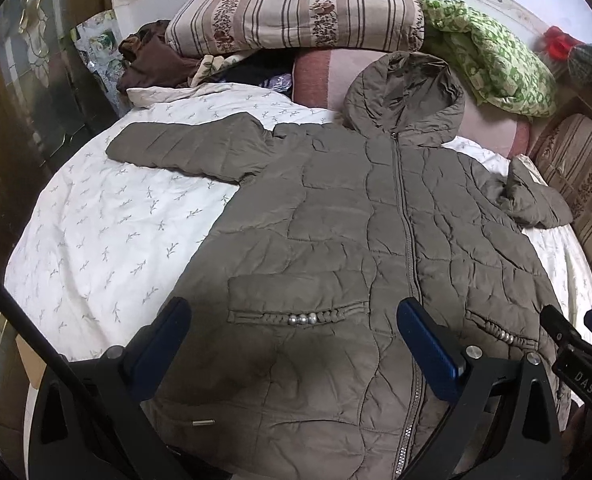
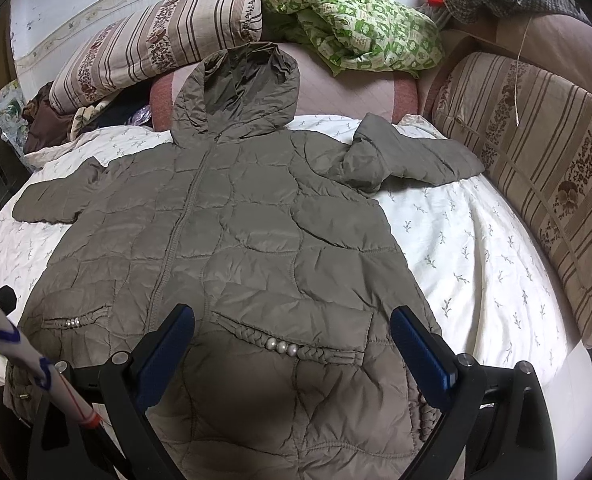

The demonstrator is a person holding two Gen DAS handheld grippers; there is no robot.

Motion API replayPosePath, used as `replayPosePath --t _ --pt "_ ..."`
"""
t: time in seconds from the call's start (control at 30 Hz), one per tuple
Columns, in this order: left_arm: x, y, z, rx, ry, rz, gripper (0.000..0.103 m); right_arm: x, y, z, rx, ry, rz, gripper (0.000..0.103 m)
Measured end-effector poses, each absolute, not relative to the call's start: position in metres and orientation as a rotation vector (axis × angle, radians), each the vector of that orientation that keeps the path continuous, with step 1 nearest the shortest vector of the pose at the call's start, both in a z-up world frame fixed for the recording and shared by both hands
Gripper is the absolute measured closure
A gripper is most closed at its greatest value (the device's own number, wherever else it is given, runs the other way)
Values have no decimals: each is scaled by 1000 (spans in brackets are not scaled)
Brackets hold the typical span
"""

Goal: Fold large clothes

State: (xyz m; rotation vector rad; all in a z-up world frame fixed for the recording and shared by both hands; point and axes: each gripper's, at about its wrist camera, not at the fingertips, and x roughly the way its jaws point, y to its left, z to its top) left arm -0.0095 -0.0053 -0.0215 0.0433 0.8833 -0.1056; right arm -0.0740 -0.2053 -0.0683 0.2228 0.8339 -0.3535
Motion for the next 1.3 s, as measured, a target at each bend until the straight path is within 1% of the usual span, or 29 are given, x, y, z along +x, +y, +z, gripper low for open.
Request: replayPosePath --t 0.63,0.77,0.97,1.17,1.3 --pt "-1 5 -34 41 944 -97 1 -69 -200 -73 208 848 -350 3" --pt "2 8 -33 61 924 -75 6 -67 -200 -75 207 853 -351 3" --pt "9 18 -38 78 903 -45 6 -63 -197 -74 194 856 -345 3" --pt "26 50 -44 -26 947 -7 6 -51 -183 -67 161 855 -312 3" --pt "41 81 -37 -49 921 50 6 -41 -173 -56 137 837 -286 3"
